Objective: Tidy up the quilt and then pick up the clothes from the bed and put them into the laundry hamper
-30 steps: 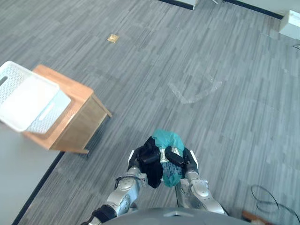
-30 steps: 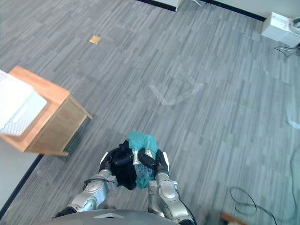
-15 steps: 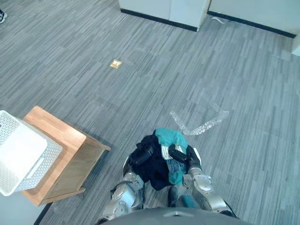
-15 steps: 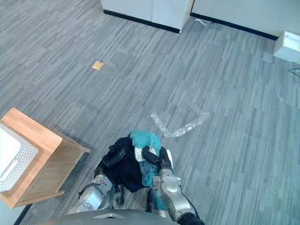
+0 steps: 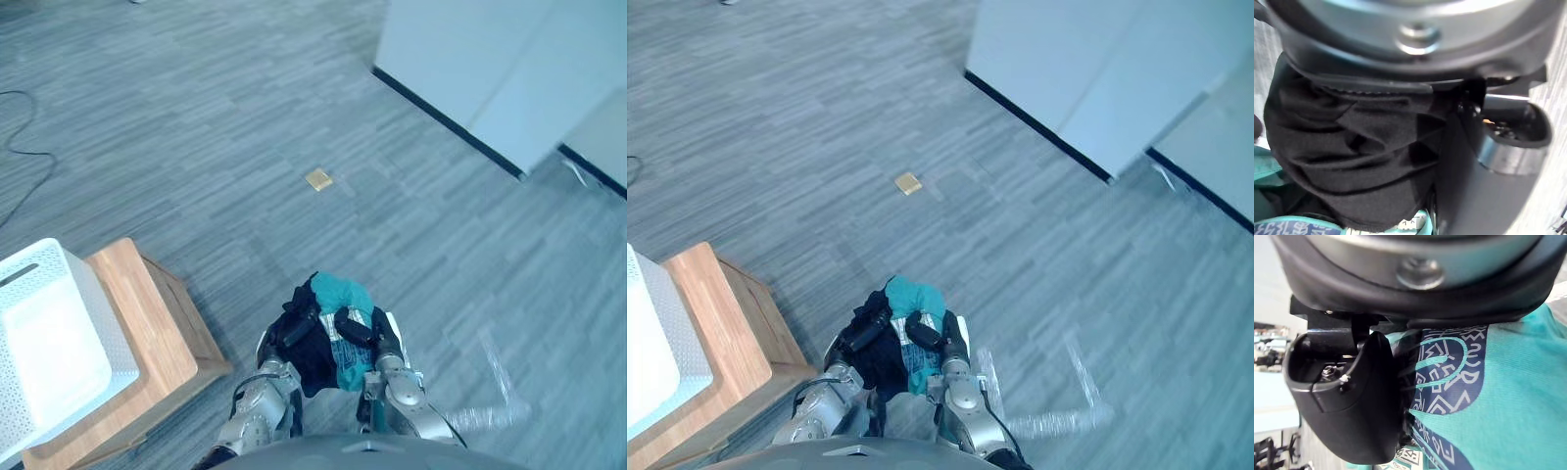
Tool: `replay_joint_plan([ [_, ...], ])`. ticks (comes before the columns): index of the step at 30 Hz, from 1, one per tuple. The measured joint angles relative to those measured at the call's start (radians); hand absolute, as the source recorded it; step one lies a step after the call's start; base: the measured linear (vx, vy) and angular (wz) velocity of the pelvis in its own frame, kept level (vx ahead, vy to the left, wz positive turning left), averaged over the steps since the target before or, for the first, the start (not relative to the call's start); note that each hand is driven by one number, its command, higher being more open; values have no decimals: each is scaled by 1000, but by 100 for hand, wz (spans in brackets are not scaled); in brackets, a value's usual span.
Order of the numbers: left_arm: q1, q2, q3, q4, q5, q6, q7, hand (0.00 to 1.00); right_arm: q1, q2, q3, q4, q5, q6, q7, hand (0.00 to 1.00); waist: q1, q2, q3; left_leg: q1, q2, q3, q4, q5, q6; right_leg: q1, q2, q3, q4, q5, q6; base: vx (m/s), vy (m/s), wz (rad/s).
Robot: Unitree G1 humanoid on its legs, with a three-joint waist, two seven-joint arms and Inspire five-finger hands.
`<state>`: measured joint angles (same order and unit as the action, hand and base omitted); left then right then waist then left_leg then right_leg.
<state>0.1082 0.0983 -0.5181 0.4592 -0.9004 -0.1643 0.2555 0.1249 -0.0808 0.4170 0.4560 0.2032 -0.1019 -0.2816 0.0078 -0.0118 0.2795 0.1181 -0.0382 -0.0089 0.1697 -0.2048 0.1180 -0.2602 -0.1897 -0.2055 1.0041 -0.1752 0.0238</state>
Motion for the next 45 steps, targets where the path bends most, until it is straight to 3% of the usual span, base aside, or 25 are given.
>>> replay_joint_plan([
  [2, -2, 2, -8, 1, 3, -6, -2, 0, 0, -2, -4, 0, 1, 0, 5, 0, -13, 9, 1, 29, 19, -60, -2, -20, -16, -66, 15, 38, -151, -17, 1, 484, -215, 125],
  [3, -3, 2, -15, 5, 3, -6, -3, 0, 0, -6, -8, -1, 1, 0, 10, 0, -13, 27, 2, 48, 49, -99, 1, -43, -37, -91, 36, 81, -343, -8, 11, 669, -402, 125],
  [5, 0, 4, -22, 10, 3, -7, -8, 0, 2, -11, -11, -5, 2, 1, 10, 0, -11, 38, -5, 64, 85, -141, 21, -92, -95, -84, 43, 175, -654, 50, 61, 703, -459, 124],
  [6, 13, 15, -23, 9, 3, -9, -15, 0, 17, -5, -2, -25, 2, 3, 12, 0, -6, 22, -12, 84, 97, -146, 45, -156, -147, -67, 24, 240, -792, 114, 87, 605, -440, 106],
  [7, 25, 16, -22, 32, 2, -7, -17, 0, 15, -20, 11, -31, 2, 7, 15, 0, 1, 56, -16, 110, 151, -165, 77, -208, -182, -60, 56, 222, -713, 265, 108, 587, -438, 91],
  [10, 63, -6, -23, 53, 3, -4, -44, 0, -7, -57, 6, -33, 1, 12, 17, 0, 6, 120, -41, 2, 229, -207, 356, -137, -180, -19, 106, 107, -599, 111, 36, 547, -397, 71],
  [12, 78, -17, -14, 47, 2, -3, -66, 0, -25, -79, 25, -38, 1, 13, 21, 0, 14, 137, -24, -151, 257, -224, 688, 13, -183, 98, 126, 23, -638, 81, 5, 444, -330, 104],
  [13, 89, -23, -10, 38, 1, -3, -69, 0, -30, -89, 35, -44, -1, 13, 25, 0, 24, 146, -15, -188, 271, -213, 797, 20, -188, 147, 135, -3, -660, 76, -5, 461, -275, 86],
  [16, 123, -25, 6, -55, 4, -13, -94, 0, -46, -101, 68, -113, -6, 15, 33, 0, 72, 150, 6, -349, 284, -29, 1007, -20, -146, 342, 155, -67, -801, 66, -20, 410, -169, 60],
  [20, 123, -30, 25, -74, 4, -17, -94, 0, -117, -101, 72, -120, -38, 12, 31, 0, 96, 147, 6, -450, 273, 278, 734, -87, -161, 491, 135, -164, -948, 63, 9, 422, 1, 62],
  [22, 118, -32, 23, -76, 4, -13, -93, 0, -129, -101, 66, -120, -38, 12, 30, 0, 97, 143, 5, -438, 279, 509, 519, -56, -125, 526, 108, -222, -959, 34, 54, 457, 114, 79],
  [23, 121, -34, 21, -78, 4, -8, -92, 0, -131, -101, 61, -120, -38, 12, 28, 0, 93, 147, 0, -421, 283, 643, 414, -4, -61, 547, 107, -254, -958, 13, 86, 465, 121, 122],
  [24, 121, -37, 20, -77, 4, -3, -86, 0, -137, -91, 53, -118, -38, 18, 23, 0, 82, 130, -7, -394, 253, 750, 388, -40, 71, 570, 95, -304, -953, -16, 111, 579, 145, 154],
  [25, 112, -37, 35, -78, 3, -2, -74, 0, -155, -85, 54, -118, -38, 25, 19, 0, 86, 97, -12, -408, 212, 756, 389, -64, 107, 576, 76, -334, -949, -19, 117, 501, 130, 140],
  [27, 108, -36, 56, -78, 4, 3, -61, 0, -172, -64, 50, -118, -38, 27, 13, 0, 101, 74, -17, -402, 174, 708, 394, -109, 110, 572, 52, -342, -847, -20, 117, 545, 189, 121],
  [31, 107, -10, 78, -88, 6, 8, -46, 0, -178, -49, 45, -111, -38, 19, 26, 0, 90, 48, -26, -260, 59, 550, 265, -121, 89, 412, -31, -239, -237, -28, 112, 412, 144, 114],
  [33, 124, -10, 104, -117, 8, 14, -48, 0, -162, -106, 25, -136, 22, 12, 152, 0, 77, 49, -32, -184, 22, 481, 179, -99, 57, 284, -35, -172, -7, -39, 96, 495, 32, 130],
  [34, 142, 19, 98, -176, 8, 2, -54, 0, -94, -153, 13, -213, 79, 16, 211, 0, 68, 51, -34, -115, 4, 392, 125, -88, 42, 202, -33, -146, 42, -62, 58, 400, 6, 125],
  [37, 152, 44, 85, -204, 8, -33, -56, 0, -44, -132, 45, -274, 19, 17, 181, 0, 32, 47, -41, -67, 7, 241, 97, -80, 30, 80, 5, -74, -75, -110, -19, 389, -98, 153],
  [39, 138, 46, 68, -203, 8, -33, -55, 0, -50, -116, 66, -300, -5, 17, 182, 0, 21, 52, -44, -55, 14, 153, 83, -74, 12, 18, 56, 34, -220, -121, -31, 263, -154, 137],
  [40, 124, 46, 54, -201, 8, -32, -55, 0, -52, -107, 76, -318, -6, 17, 181, 0, 13, 62, -48, -55, 24, 89, 80, -74, -3, -12, 103, 134, -323, -116, -26, 403, -270, 181],
  [42, 111, 43, 40, -177, 10, -30, -55, 0, -51, -88, 90, -369, -10, 30, 166, 0, -1, 68, -54, -36, 39, -44, 90, -84, -73, -20, 163, 386, -595, -40, 71, 393, -291, 208],
  [43, 117, 46, 41, -174, 10, -29, -54, 0, -50, -82, 99, -381, -10, 32, 161, 0, 1, 57, -57, -22, 35, -63, 98, -96, -97, -2, 148, 402, -680, 30, 82, 402, -341, 176],
  [44, 139, 68, 45, -174, 10, -28, -56, 0, -43, -61, 118, -401, -1, 32, 155, 0, 12, 6, -71, 3, 9, -80, 120, -128, -148, 19, 93, 398, -760, 205, 123, 363, -356, 159],
  [45, 135, 30, 61, -112, 10, -1, -59, 0, -58, -88, 124, -405, 0, 29, 147, 0, 15, 74, -95, -16, 71, -92, 166, -164, -173, 53, 117, 314, -727, 174, 107, 344, -345, 155],
])
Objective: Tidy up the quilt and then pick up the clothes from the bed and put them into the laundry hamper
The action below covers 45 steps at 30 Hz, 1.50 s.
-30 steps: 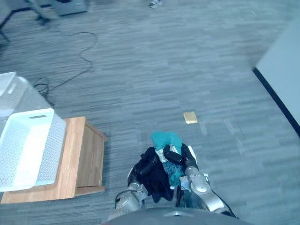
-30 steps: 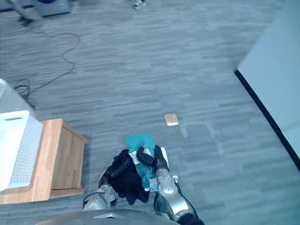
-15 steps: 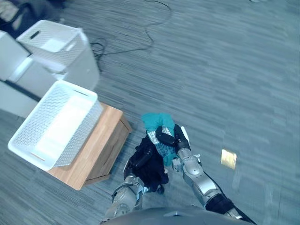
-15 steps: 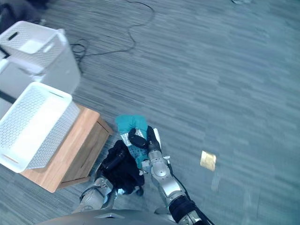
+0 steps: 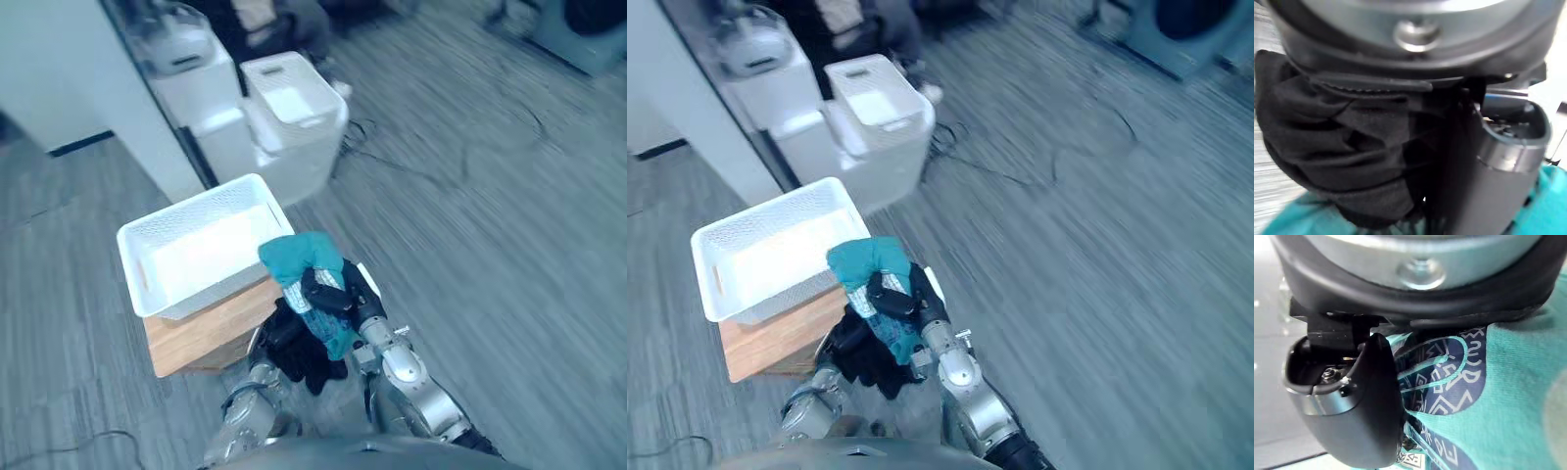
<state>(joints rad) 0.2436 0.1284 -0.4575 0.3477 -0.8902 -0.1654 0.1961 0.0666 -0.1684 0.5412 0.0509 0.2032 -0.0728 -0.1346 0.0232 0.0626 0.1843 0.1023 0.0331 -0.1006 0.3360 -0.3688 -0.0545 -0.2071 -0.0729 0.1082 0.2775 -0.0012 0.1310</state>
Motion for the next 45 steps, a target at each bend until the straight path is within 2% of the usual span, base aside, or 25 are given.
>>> replay_joint_plan([
  [2, 16, -16, 2, -2, 6, 11, -17, 0, -23, -12, 0, -26, 0, 0, -6, 0, 6, 36, -24, -13, 52, 7, 2, 13, -8, 62, 10, -79, -64, -9, -17, 262, -249, 126],
  [4, 21, -32, 3, -2, 34, 16, -36, 0, -59, -12, 1, -40, -2, -1, -4, 0, 4, 43, -29, -11, 84, 54, -27, 41, -27, 120, 3, -157, -109, -3, -30, 162, -185, 121],
  [5, 22, -43, 2, -3, 34, 19, -49, 0, -78, -17, 2, -58, -2, -1, -1, 0, 3, 37, -27, -17, 98, 161, -31, 57, -20, 153, -17, -207, -136, -3, -32, 64, -84, 144],
  [7, 32, -51, 3, -27, 33, 38, -66, 0, -127, -24, 10, -100, -37, -1, 10, 0, 4, 25, -27, -12, 143, 547, -23, 74, 2, 206, -66, -303, -179, 0, -26, 22, -1, 146],
  [8, 46, -50, 5, -48, 31, 40, -66, 0, -166, -24, 25, -107, -37, -1, 19, 0, 13, 19, -26, -10, 139, 608, -19, 85, 0, 220, -81, -313, -201, 8, -14, -19, 58, 78],
  [14, 101, -18, 40, -103, 27, 60, -66, 0, -361, -14, 56, -114, -41, 18, 66, 0, 31, -15, -35, -42, 111, 629, 13, 87, 0, 304, -136, -415, -266, 34, 15, -12, 83, 58],
  [16, 113, 1, 39, -134, 27, 80, -66, 0, -436, -14, 28, -109, -45, 33, 69, 0, 28, -34, -43, -57, 108, 625, -5, 90, -3, 304, -142, -445, -267, 45, 16, 2, 25, 51],
  [18, 128, 14, 27, -156, 27, 99, -69, 0, -509, -14, -46, -66, -81, 42, 68, 0, 19, -74, -67, -50, 64, 602, -90, 138, -17, 309, -172, -493, -266, 52, 19, 24, 28, 80],
  [19, 135, 17, 16, -165, 27, 111, -75, 0, -557, -21, -103, -14, -88, 43, 65, 0, 9, -84, -72, -28, 38, 583, -149, 165, -12, 315, -191, -515, -240, 54, 20, 44, 77, 88],
  [22, 154, 19, -11, -202, 27, 138, -87, 0, -683, -60, -185, 144, -166, 60, 41, 0, 0, -71, -67, 10, 20, 578, -219, 206, 13, 230, -237, -496, -10, 49, 10, -3, 158, 48],
  [23, 159, 33, -18, -229, 27, 145, -99, 0, -737, -84, -199, 207, -192, 74, 36, 0, 0, -77, -61, 15, 15, 574, -230, 215, 28, 143, -249, -451, 136, 44, -24, -1, 102, 13],
  [24, 149, 60, -16, -238, 28, 146, -110, 0, -765, -99, -206, 240, -198, 83, 34, 0, -5, -70, -48, 13, 29, 550, -240, 220, 36, 68, -191, -327, 221, -40, -29, 14, 62, 18],
  [25, 145, 66, -10, -237, 28, 146, -109, 0, -764, -105, -205, 240, -198, 84, 34, 0, -8, -68, -45, 13, 40, 541, -243, 222, 39, 60, -149, -287, 208, -70, -20, 34, 3, 26],
  [27, 144, 78, 11, -236, 29, 145, -109, 0, -766, -103, -203, 241, -199, 88, 38, 0, -20, -66, -43, 15, 53, 527, -255, 227, 42, 52, -61, -222, 110, -99, -24, 46, -25, 28],
  [29, 134, 84, 13, -235, 28, 146, -109, 0, -775, -102, -200, 240, -200, 88, 38, 0, -26, -67, -36, 17, 36, 518, -255, 226, 42, 50, -36, -225, -10, -90, -36, 93, -72, 26],
  [31, 112, 88, 16, -230, 29, 150, -110, 0, -779, -101, -199, 240, -199, 88, 38, 0, -29, -69, -25, 13, 26, 507, -243, 215, 23, 56, -22, -226, -150, 15, -71, 123, -123, 26],
  [32, 103, 97, 25, -228, 31, 152, -115, 0, -779, -100, -198, 240, -200, 89, 38, 0, -32, -82, -15, 11, 14, 501, -228, 198, 1, 55, -38, -226, -184, 106, -100, 93, -110, 21],
  [34, 93, 86, 40, -215, 31, 164, -116, 0, -778, -103, -198, 240, -218, 98, 37, 0, -38, -50, 3, -2, 63, 495, -185, 161, -29, 88, -8, -255, -209, 90, -98, 147, -179, 26],
  [36, 101, 83, 38, -215, 29, 172, -121, 0, -778, -109, -198, 240, -235, 124, 36, 0, -58, -26, 17, -13, 130, 505, -99, 127, -29, 133, 29, -284, -233, 62, -103, 163, -179, 35],
  [38, 103, 72, 26, -209, 28, 182, -132, 0, -778, -142, -197, 240, -240, 152, 32, 0, -61, -10, 33, -87, 232, 509, 196, 99, -9, 214, 61, -306, -245, 10, -118, 141, -116, 35],
  [40, 110, 53, 22, -208, 28, 195, -134, 0, -779, -150, -198, 238, -251, 152, 32, 0, -61, -5, 47, -161, 286, 503, 405, 154, -9, 266, 58, -311, -246, -9, -127, 175, -43, 16],
  [41, 116, 34, 21, -207, 27, 198, -134, 0, -778, -150, -197, 238, -275, 151, 32, 0, -59, -3, 51, -189, 289, 501, 451, 132, -23, 292, 42, -311, -243, -21, -129, 252, 56, -7],
  [43, 115, 25, 17, -216, 26, 203, -141, 0, -776, -150, -200, 238, -275, 145, 33, 0, -55, 1, 49, -206, 230, 505, 238, 99, -11, 290, 3, -300, -232, -20, -116, 198, 117, -24],
  [44, 119, 26, 11, -229, 23, 209, -142, 0, -754, -153, -209, 237, -275, 142, 35, 0, -58, 16, 40, -190, 202, 503, 35, 157, 5, 285, -6, -298, -230, -17, -111, 137, 119, -18],
  [45, 120, 26, 5, -234, 19, 209, -143, 0, -734, -156, -221, 236, -275, 139, 36, 0, -59, 28, 34, -180, 197, 504, -56, 236, 5, 285, -3, -298, -230, -18, -103, 150, 132, -24],
])
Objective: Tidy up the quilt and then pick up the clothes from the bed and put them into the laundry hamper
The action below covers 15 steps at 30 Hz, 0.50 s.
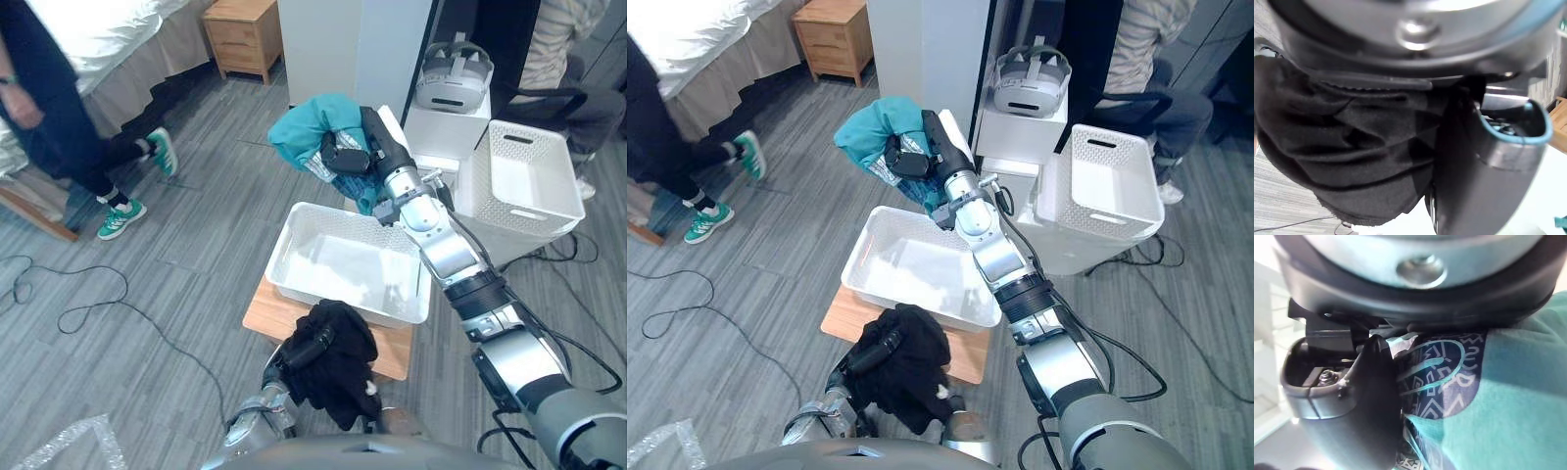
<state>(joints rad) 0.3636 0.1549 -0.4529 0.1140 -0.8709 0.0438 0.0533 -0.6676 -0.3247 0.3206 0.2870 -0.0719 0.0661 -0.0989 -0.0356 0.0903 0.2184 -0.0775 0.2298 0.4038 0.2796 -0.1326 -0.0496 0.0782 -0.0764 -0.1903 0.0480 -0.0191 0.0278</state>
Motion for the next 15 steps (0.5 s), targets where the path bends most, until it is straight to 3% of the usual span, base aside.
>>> replay_joint_plan([
  [1, -1, 0, -5, -1, 0, 2, -4, 0, 41, 3, -25, 0, -2, -5, 0, 0, 6, -4, -1, 27, -18, 11, -50, 78, -13, 6, -10, 10, 1, -7, 21, 178, 142, -10],
  [2, 1, 6, -4, -8, 0, 3, -12, 0, 98, 10, -51, 0, -2, -5, 2, 0, 0, -20, -4, 58, -56, 23, -112, 97, -4, 7, -35, 9, 1, -1, 31, 230, 209, -7],
  [6, 17, 59, 8, -38, 0, 4, -36, 0, 243, 41, -98, 0, -5, 1, 7, 0, -4, -39, -4, 109, -106, 59, -178, 101, 4, 10, -70, 21, 1, 5, 46, 160, 134, -14],
  [9, 44, 92, 21, -53, -2, 11, -67, 0, 306, 58, -99, 0, -46, 1, 23, 0, -24, -38, -5, 150, -115, 78, -237, 102, 3, 13, -70, 34, 0, 7, 49, 99, 46, -20],
  [15, 37, 144, -5, -94, -45, 52, -130, 0, 382, 58, -153, 0, -94, -1, 21, 0, -28, -36, -7, 177, -117, 92, -280, 111, -5, 20, -61, 43, -16, 10, 52, 28, -20, -8],
])
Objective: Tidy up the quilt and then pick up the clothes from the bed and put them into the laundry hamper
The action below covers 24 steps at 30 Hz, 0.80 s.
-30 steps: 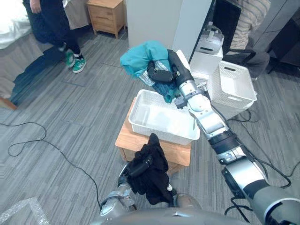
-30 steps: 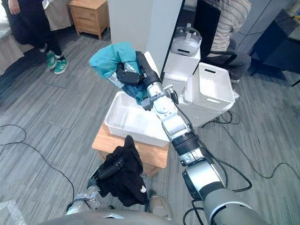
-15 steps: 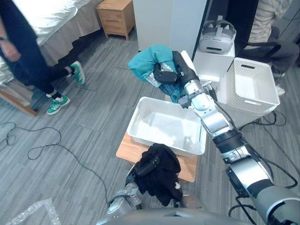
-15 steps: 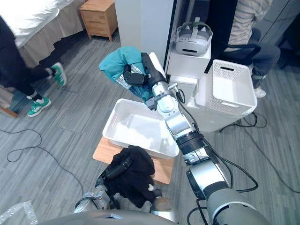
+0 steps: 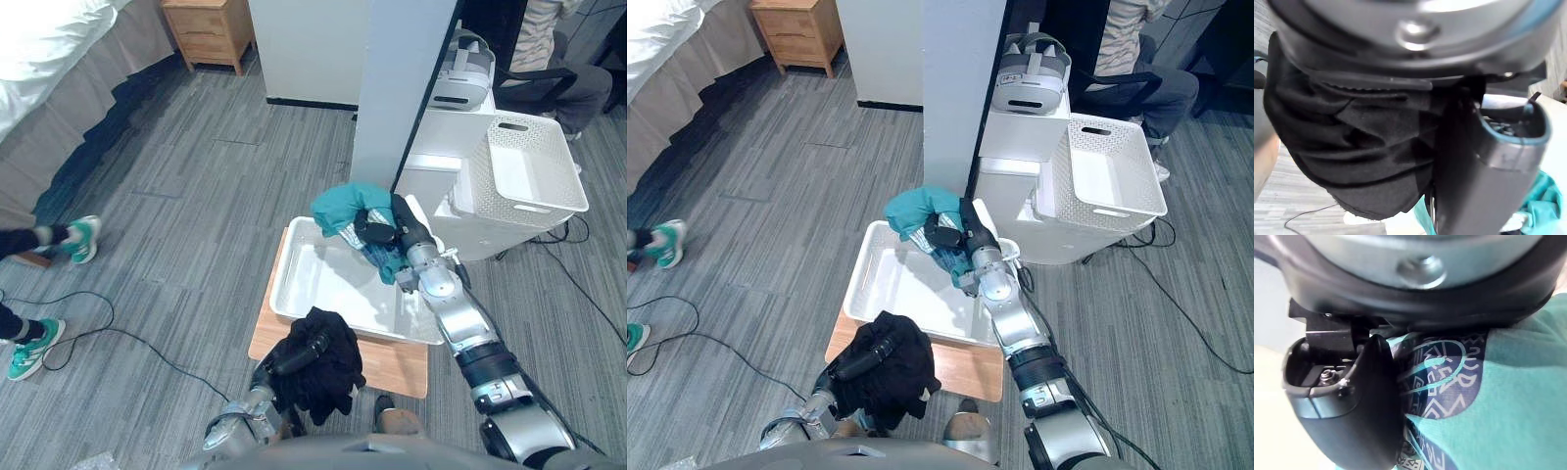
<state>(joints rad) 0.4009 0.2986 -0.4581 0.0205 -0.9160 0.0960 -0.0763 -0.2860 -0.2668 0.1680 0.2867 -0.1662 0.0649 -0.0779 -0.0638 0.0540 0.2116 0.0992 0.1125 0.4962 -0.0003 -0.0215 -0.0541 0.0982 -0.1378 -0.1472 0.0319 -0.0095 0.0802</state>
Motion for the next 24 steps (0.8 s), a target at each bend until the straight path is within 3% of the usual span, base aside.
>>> replay_joint_plan([
  [1, 1, 9, -10, -29, -26, 5, -16, 0, 28, 0, -10, 0, -18, 0, -3, 100, -7, 2, -2, 8, 0, 0, -12, 7, -2, 3, 2, 0, -1, 0, 0, -3, -35, 1],
  [13, -77, -29, -104, -31, -33, 6, -29, 0, 112, 27, -22, 52, -68, -3, -22, 100, -24, 15, -25, 15, -11, 24, -84, 69, -11, -16, 13, 33, -36, 1, 1, -64, -49, -8],
  [20, -185, -55, -114, -32, -24, -5, -15, 0, 114, 52, -25, 71, -102, -2, -20, 100, -32, -7, -59, 14, -5, 49, -89, 91, -9, -28, 19, 67, -53, 12, 18, -94, -30, -12],
  [24, -327, -65, -105, -57, -18, -12, 0, 0, 117, 76, -61, 70, -100, -2, -20, 100, -42, -26, -77, 12, -6, 51, -90, 96, -6, -37, 19, 69, -52, 17, 25, -78, -4, -2],
])
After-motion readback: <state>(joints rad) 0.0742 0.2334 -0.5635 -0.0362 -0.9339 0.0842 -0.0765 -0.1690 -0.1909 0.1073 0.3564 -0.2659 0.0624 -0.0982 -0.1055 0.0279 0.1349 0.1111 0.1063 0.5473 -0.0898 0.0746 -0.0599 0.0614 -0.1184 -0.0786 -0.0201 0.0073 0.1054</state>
